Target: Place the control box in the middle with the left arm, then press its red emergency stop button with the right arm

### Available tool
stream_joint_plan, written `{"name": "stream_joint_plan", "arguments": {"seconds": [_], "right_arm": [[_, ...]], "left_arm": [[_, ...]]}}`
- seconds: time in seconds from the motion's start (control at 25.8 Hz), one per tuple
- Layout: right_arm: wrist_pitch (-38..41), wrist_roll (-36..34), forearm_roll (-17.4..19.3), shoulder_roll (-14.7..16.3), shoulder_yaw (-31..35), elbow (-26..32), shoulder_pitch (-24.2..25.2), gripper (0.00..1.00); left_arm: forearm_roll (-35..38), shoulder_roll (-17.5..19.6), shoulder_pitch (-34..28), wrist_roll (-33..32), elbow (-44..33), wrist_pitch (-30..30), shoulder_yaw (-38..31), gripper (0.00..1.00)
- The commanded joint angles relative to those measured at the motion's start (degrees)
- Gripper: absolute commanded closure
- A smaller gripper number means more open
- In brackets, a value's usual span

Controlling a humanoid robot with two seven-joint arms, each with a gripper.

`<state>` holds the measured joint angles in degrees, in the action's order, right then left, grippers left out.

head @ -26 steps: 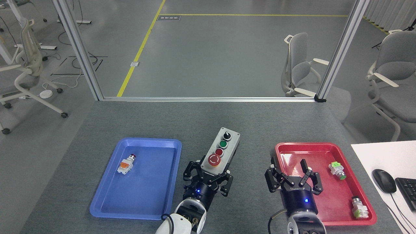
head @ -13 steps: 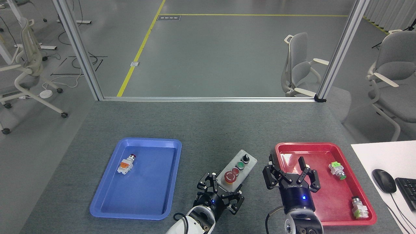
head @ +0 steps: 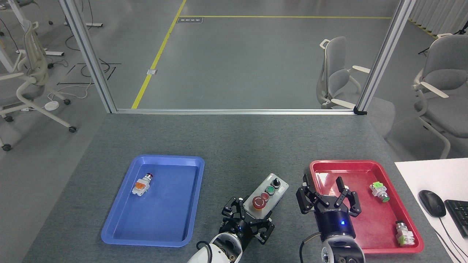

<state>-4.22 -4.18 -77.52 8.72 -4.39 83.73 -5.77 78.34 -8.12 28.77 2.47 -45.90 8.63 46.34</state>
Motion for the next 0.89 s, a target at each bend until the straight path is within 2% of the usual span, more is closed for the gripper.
{"name": "stream_joint_plan", "arguments": {"seconds": [0.0,0.08,0.12,0.15,0.35,0.54,0.7,0.85], "right_arm": [[0.18,-0.03,0.00,0.15,0.00,-0.05,0.06,0.02],[0.18,-0.03,0.00,0.07,-0.09,-0.05,0.06,0.02],[0.18,-0.03,0.00,0.07,-0.09,-0.05,0.06,0.02],[0.18,-0.03,0.00,-0.02,-0.09,-0.05,-0.03,0.02],[0.09,-0.03,-0.09,-0.29,-0.09,-0.05,-0.03,0.02],[0.09,-0.03,-0.09,-0.20,-0.09,-0.05,-0.11,0.02],[0.09,-0.03,-0.09,-0.29,0.00,-0.05,-0.11,0.02],[0.09,-0.03,-0.09,-0.20,0.00,-0.05,-0.11,0.02]], "left_arm": [[0.06,0.04,-0.03,-0.45,-0.06,0.51,0.16,0.36],[0.06,0.04,-0.03,-0.63,-0.41,0.51,0.07,0.24],[0.06,0.04,-0.03,-0.54,-0.41,0.51,0.07,0.13],[0.06,0.04,-0.03,-0.54,-0.50,0.51,0.07,0.07],[0.06,0.12,-0.21,-0.45,-1.73,0.51,0.24,0.03],[0.41,1.09,-3.46,-0.54,-9.20,0.25,-0.02,0.02],[0.24,8.56,-7.15,-0.54,-17.11,-0.19,-0.28,0.01],[0.06,14.45,-11.55,-0.45,-24.06,-0.37,-0.55,0.01]]}}
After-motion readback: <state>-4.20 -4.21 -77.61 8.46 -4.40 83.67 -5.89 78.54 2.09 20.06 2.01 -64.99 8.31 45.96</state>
